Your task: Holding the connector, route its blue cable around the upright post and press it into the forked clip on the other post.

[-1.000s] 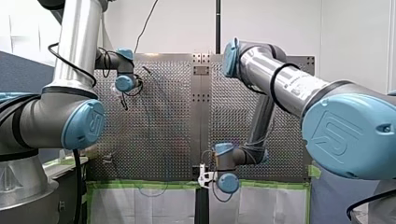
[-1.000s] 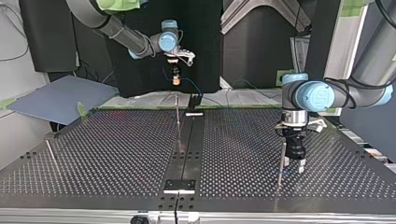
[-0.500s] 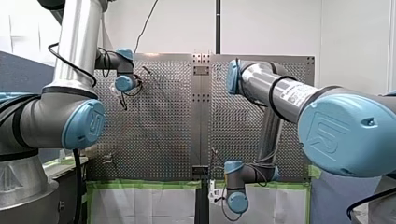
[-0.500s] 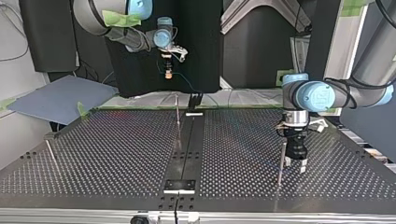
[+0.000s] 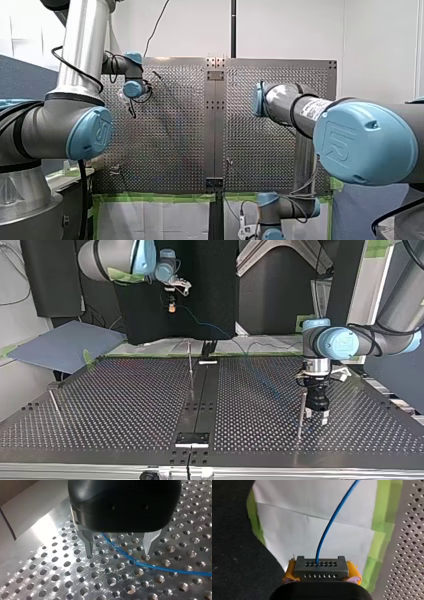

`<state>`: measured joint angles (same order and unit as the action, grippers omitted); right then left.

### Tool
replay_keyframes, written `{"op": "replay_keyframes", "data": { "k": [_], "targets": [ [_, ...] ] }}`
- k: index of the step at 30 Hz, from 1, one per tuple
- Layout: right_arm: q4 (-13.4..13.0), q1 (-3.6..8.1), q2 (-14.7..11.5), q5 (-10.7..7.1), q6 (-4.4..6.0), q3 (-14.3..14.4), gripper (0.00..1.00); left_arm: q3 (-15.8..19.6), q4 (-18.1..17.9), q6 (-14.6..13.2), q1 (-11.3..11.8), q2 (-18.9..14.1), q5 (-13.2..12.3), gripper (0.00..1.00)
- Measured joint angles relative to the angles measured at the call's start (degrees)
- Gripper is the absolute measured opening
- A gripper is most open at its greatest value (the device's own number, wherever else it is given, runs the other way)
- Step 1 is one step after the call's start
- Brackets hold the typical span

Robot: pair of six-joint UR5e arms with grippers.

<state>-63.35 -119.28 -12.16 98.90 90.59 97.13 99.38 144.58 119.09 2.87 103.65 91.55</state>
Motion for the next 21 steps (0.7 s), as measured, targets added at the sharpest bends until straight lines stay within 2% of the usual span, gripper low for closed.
{"op": "replay_keyframes", "data": {
  "k": [3,6,14,21],
  "targets": [
    [-0.2,-0.05,1.6,-0.78,-1.54,0.1,0.0,0.0,0.0,0.0,0.0,0.0,0.0,0.99],
    [-0.4,-0.23,2.1,-1.06,-2.35,0.8,0.0,0.0,0.0,0.0,0.0,0.0,0.0,0.99],
    [-1.4,-0.54,-0.8,-1.11,-2.62,4.3,0.0,0.0,0.1,0.0,-0.1,0.0,0.1,0.99],
    [0.8,-0.7,-4.3,-0.84,-2.57,6.1,0.0,0.0,0.1,0.0,-0.2,0.0,0.2,0.99]
  ]
}}
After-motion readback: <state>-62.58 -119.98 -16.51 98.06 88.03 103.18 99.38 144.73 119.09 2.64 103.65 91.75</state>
